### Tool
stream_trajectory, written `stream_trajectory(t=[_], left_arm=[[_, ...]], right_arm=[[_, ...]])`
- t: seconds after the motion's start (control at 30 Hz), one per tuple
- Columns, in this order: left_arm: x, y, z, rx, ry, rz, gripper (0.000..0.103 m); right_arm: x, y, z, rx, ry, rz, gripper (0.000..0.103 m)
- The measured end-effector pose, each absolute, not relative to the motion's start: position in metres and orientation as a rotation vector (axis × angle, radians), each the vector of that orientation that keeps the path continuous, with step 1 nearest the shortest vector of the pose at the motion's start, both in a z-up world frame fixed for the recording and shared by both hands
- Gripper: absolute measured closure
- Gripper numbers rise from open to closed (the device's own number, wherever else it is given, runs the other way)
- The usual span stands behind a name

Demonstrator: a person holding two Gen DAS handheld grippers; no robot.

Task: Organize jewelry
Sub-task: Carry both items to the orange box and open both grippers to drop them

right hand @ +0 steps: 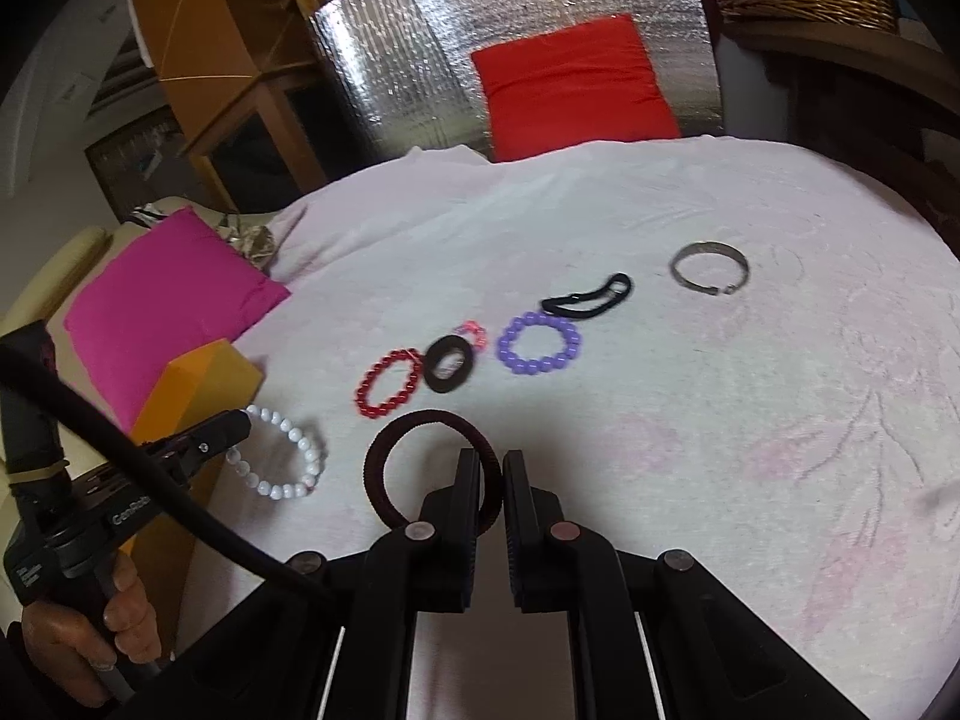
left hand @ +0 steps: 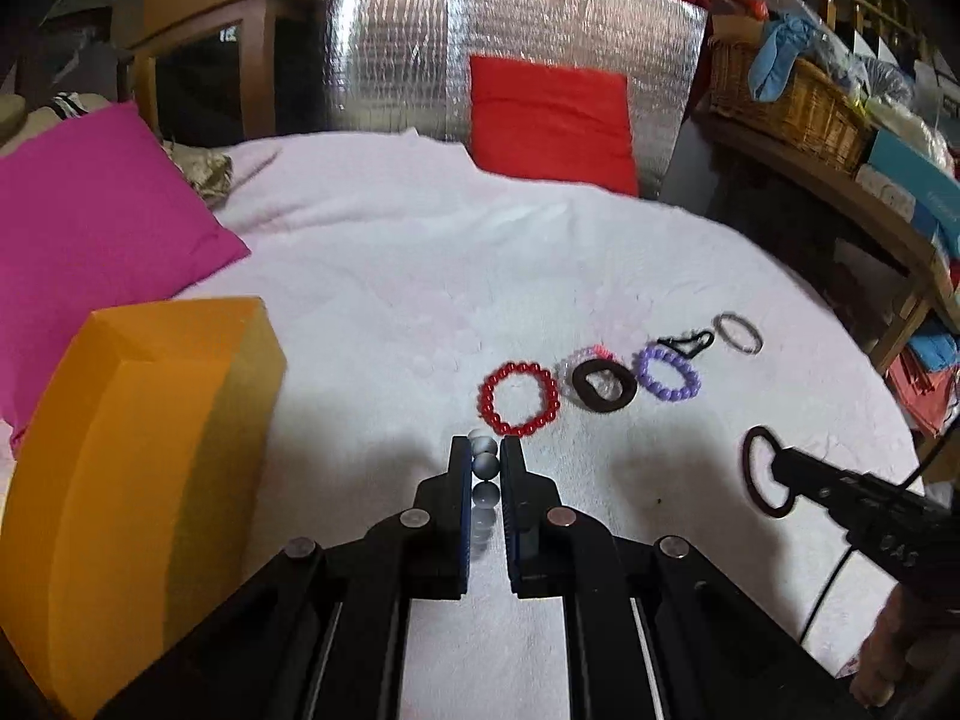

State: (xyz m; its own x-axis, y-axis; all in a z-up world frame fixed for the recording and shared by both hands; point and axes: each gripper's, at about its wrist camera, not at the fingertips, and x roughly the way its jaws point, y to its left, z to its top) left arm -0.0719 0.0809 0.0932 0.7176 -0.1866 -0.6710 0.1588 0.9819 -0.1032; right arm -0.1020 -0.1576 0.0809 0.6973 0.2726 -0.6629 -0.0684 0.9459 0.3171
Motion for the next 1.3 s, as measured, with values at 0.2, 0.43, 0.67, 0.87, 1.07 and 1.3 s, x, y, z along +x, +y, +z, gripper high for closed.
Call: stream_trajectory(t=[0.2,0.43,0.67,0.87,1.07,1.3], left_arm=[[-0.096,0.103,0.127,-0.079,0.642,-0.167,0.094],[-0.131,0.153,0.161,-0.146,0.544,-0.107,0.094],[-0.154,0.212,0.172,-0.165,0.513,0.005,0.094],[-0.156,0.253,0.147,-0.210,0.573,0.094,0.094],[-0.150,0.273,0.111,-0.261,0.681,0.143,0.094],[-0.145,0.294,0.084,-0.331,0.767,0.242,0.093]], right_arm=[[-0.103,-0.133,0.085,0.276,0.757,0.243,0.094],[-0.103,-0.094,0.086,0.273,0.743,0.328,0.094],[-0.105,-0.048,0.092,0.233,0.714,0.415,0.094],[-0.101,0.010,0.104,0.165,0.713,0.527,0.094],[-0.088,0.073,0.108,0.112,0.742,0.611,0.094],[-0.068,0.140,0.099,0.006,0.822,0.650,0.093]])
